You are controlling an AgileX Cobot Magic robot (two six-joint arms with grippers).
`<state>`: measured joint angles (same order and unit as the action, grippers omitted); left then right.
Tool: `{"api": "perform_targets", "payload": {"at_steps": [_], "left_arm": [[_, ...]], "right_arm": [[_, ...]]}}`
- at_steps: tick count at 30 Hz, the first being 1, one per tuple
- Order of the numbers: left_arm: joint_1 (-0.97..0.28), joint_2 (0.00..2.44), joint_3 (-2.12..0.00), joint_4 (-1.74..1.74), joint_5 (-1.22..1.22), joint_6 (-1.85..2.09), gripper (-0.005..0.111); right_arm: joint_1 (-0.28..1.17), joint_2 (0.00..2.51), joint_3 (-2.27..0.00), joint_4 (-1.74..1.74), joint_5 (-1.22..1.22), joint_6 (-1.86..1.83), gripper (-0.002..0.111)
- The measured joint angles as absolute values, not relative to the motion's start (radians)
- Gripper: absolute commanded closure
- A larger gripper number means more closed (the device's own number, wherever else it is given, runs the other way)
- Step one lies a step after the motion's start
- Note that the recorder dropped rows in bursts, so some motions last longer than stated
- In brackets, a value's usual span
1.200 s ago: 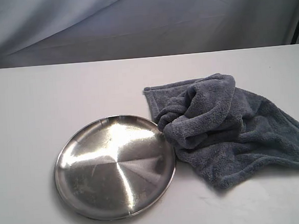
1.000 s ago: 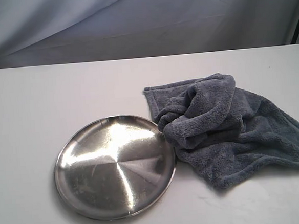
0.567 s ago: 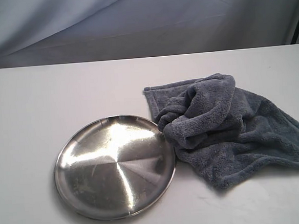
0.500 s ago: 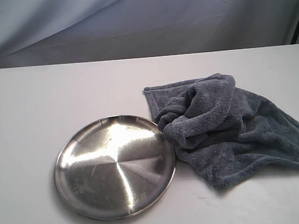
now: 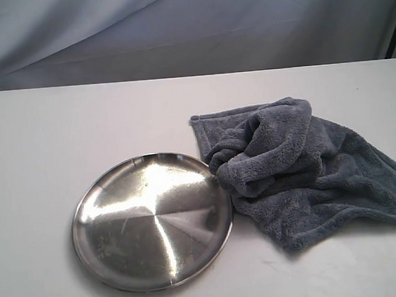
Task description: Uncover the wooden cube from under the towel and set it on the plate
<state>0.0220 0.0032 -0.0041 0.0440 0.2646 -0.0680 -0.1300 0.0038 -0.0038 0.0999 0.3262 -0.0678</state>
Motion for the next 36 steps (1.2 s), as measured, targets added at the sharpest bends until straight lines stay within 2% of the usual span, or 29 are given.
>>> {"api": "perform_targets", "payload": {"at_steps": [31, 36], "left_arm": [[0.022, 0.003, -0.004, 0.036, 0.262, -0.068, 0.107], [0.022, 0.003, -0.004, -0.049, 0.153, -0.068, 0.107]], "right_arm": [[-0.13, 0.004, -0.004, 0.1, 0.326, -0.068, 0.108], [-0.13, 0.004, -0.004, 0.1, 0.326, -0.068, 0.108]]}}
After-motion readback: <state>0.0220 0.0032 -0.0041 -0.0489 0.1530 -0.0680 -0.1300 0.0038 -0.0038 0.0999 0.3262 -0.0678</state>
